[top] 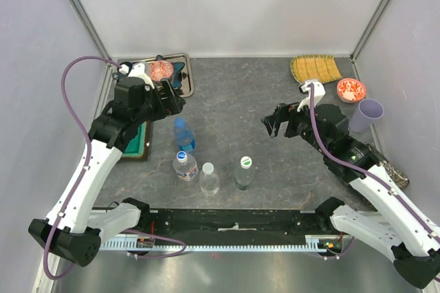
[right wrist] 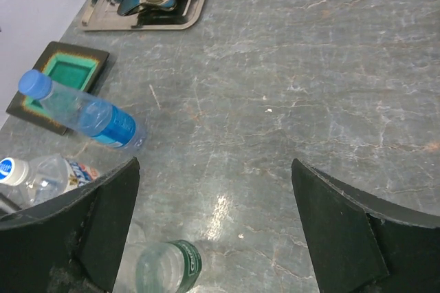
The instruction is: Unscrew the bottle caps
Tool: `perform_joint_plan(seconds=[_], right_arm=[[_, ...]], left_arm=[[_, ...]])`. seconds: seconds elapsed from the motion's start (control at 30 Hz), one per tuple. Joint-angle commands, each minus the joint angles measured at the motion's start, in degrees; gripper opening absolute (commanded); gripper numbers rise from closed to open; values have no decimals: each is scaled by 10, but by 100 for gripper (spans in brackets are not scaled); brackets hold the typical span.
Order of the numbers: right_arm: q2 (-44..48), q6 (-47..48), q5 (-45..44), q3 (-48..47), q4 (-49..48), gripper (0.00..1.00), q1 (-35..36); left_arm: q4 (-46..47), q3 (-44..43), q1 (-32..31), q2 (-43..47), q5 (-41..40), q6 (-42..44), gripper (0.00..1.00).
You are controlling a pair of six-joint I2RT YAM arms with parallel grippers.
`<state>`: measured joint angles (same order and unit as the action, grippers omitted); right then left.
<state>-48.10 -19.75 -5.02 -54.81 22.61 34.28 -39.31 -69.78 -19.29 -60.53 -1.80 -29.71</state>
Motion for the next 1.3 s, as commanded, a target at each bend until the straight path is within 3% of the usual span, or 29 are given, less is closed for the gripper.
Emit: perform_joint_plan(seconds=[0.0,0.23,0.57,0.87,1.27], right_arm=[[2,4,62,-12,-2,98,12],[4,-11,49,-24,16,97,110],[-47,-34,-162,-25,34,96,341],[-59,-60,-211,4,31,86,355],[-65,-77,-201,31,26,75,356]], left_arm=[[28,24,2,21,15,27,100],[67,67,1,70,58,60,100],[73,69,1,106,22,73,100],[68,76,1,113,19,73,100],[68,83,1,116,19,71,100]])
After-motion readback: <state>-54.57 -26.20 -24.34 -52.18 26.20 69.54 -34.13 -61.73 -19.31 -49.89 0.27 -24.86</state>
